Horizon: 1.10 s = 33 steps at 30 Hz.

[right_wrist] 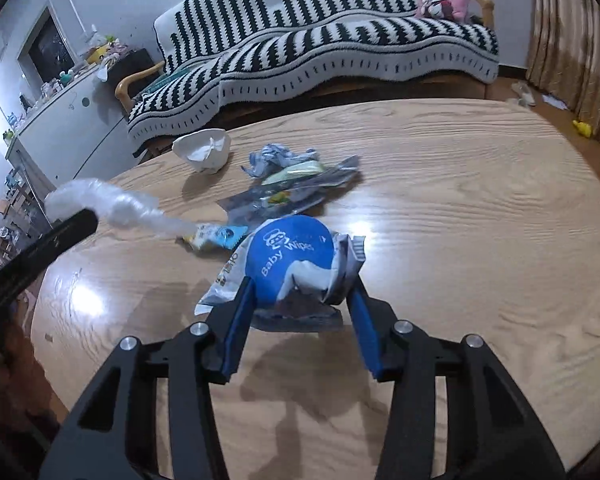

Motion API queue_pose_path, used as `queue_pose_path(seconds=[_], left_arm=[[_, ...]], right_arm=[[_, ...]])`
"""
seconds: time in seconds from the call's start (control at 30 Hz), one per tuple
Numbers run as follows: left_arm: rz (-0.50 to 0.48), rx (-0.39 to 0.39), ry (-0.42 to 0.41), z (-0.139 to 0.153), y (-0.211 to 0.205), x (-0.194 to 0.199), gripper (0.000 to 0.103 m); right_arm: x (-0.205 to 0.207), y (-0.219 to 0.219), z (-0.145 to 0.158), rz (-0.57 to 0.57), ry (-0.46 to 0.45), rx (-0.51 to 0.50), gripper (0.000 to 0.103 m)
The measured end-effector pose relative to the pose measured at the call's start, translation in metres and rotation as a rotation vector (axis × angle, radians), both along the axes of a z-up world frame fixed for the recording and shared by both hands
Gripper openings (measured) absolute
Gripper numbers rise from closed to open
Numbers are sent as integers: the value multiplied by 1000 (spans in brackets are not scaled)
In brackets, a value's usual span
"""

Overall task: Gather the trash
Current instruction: 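Grasp the blue baby wipes pack with the right tool while the left grasps the clear plastic bag, then carry wipes pack and plastic bag to the bin and open both tools over it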

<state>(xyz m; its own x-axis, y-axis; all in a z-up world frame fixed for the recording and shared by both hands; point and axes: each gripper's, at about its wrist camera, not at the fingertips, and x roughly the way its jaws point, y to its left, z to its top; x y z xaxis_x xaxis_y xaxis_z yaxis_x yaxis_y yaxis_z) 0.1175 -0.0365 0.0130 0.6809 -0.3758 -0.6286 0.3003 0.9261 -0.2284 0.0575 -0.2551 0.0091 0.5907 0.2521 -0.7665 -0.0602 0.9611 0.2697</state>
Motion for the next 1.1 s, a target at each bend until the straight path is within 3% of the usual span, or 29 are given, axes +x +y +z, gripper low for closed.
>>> queue_pose_path(seconds=[0.2, 0.4, 0.73, 0.9, 1.1], left_arm=[[-91, -4, -6, 5, -56, -16, 0], [-231, -2, -6, 5, -138, -40, 0], [-532, 11, 2, -10, -298, -118, 0], [-669, 31, 13, -23, -362, -162, 0], [-765, 52, 37, -41, -411, -192, 0]], right_arm=[[-45, -61, 8, -84, -1, -29, 47], [-100, -141, 14, -211, -7, -45, 47], [-210, -280, -2, -461, 34, -59, 47], [-261, -337, -27, -577, 117, -56, 47], [-310, -391, -66, -710, 241, -30, 47]])
